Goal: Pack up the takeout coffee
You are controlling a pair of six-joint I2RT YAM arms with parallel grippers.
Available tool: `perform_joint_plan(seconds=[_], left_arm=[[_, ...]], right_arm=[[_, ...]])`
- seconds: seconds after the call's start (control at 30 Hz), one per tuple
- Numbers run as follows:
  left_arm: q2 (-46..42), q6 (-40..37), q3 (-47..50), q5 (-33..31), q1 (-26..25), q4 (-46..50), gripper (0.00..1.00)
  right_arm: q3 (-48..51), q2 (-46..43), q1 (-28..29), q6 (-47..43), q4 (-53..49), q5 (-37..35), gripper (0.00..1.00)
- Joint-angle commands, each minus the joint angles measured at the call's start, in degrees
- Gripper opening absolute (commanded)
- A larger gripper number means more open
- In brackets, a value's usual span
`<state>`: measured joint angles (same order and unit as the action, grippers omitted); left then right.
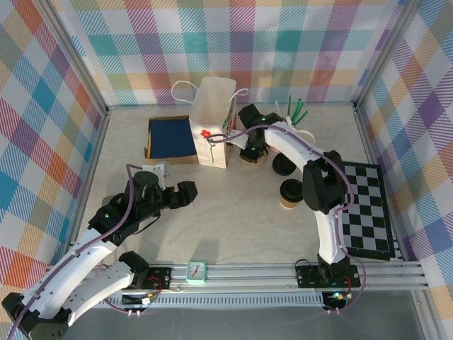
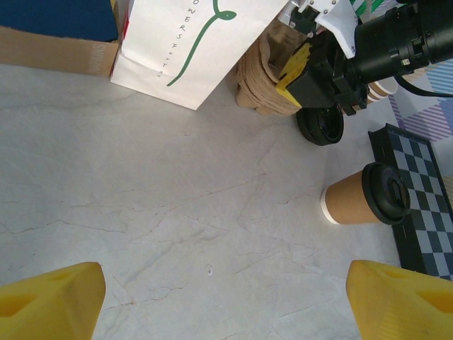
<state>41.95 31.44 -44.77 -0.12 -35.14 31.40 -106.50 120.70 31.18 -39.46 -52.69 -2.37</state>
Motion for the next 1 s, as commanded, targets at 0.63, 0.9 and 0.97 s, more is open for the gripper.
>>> perform_joint_plan(seconds=[0.63,0.9,0.97], left_arm=[[0.1,-0.5,0.3,-0.2,0.0,-0.6,0.88],[0.2,-0.5,0.3,-0.2,0.0,-0.8,0.88],[0.2,-0.5,0.3,-0.1,0.0,-0.9,0.88]], right_arm=[[-2.9,-0.8,0.5,0.9,-4.8,0.8,0.17],[-3.1,-2.5,0.7,1.2,-4.7,0.0,0.08],[-3.1,-3.2,0.9,1.1,-4.6,-0.5,0.07]])
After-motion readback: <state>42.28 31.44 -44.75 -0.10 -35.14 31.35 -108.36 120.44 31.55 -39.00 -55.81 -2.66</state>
